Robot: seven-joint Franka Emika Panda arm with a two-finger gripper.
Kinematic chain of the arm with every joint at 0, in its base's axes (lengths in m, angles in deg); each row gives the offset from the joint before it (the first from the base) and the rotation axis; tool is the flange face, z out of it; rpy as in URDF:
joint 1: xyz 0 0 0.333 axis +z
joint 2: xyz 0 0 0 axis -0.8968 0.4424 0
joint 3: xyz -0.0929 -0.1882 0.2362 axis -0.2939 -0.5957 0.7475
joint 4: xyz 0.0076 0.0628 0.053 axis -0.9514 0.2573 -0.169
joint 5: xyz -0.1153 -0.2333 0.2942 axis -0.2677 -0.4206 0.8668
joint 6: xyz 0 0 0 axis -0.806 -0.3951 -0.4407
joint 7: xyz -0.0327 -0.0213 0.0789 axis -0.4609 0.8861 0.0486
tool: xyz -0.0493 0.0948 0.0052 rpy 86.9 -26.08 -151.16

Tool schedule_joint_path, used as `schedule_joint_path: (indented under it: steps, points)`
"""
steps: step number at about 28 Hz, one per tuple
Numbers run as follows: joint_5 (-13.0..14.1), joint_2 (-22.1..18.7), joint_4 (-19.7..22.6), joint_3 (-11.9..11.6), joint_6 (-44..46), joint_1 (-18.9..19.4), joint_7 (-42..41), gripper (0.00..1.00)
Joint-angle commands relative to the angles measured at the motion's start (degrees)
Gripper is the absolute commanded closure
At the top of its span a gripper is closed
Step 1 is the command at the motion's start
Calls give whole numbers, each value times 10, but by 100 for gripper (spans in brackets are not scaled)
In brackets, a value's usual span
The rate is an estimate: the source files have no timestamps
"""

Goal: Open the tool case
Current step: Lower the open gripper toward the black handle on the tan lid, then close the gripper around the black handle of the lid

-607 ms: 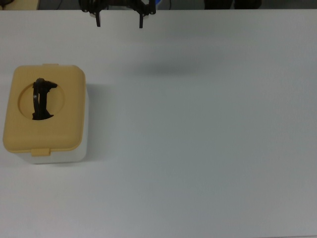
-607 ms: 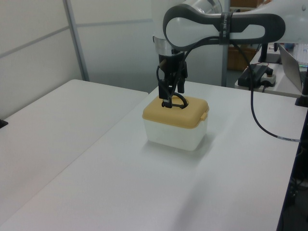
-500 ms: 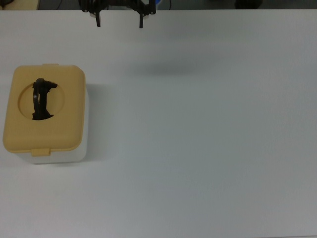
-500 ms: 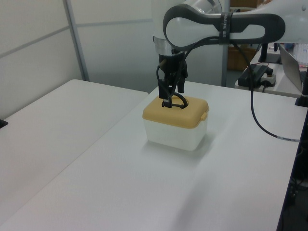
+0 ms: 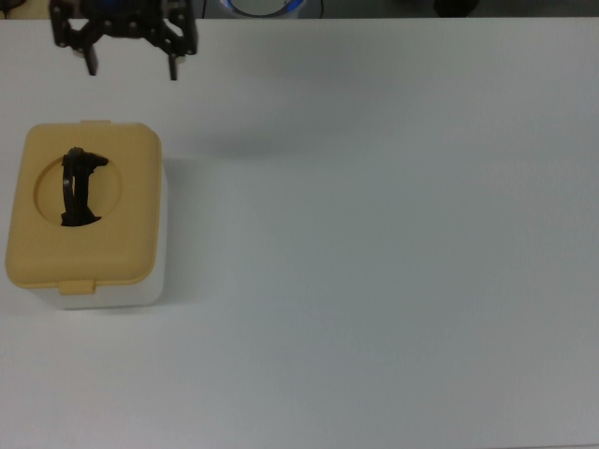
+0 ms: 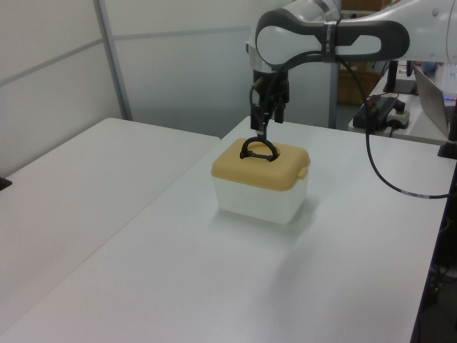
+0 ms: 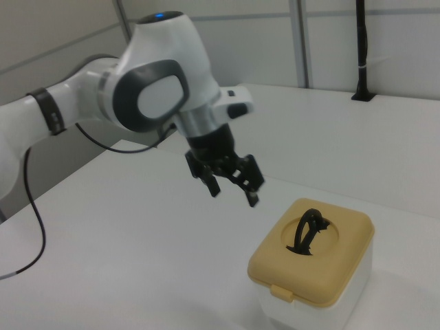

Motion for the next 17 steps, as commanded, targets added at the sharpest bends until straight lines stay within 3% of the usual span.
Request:
schedule_joint_path:
  steps: [1, 5, 17]
  points:
    - [7, 8, -2, 2, -17, -41, -87, 0]
    - [29, 25, -2, 2, -51, -66, -107, 0]
    - [30, 89, 1, 2, -137, -72, -100, 0]
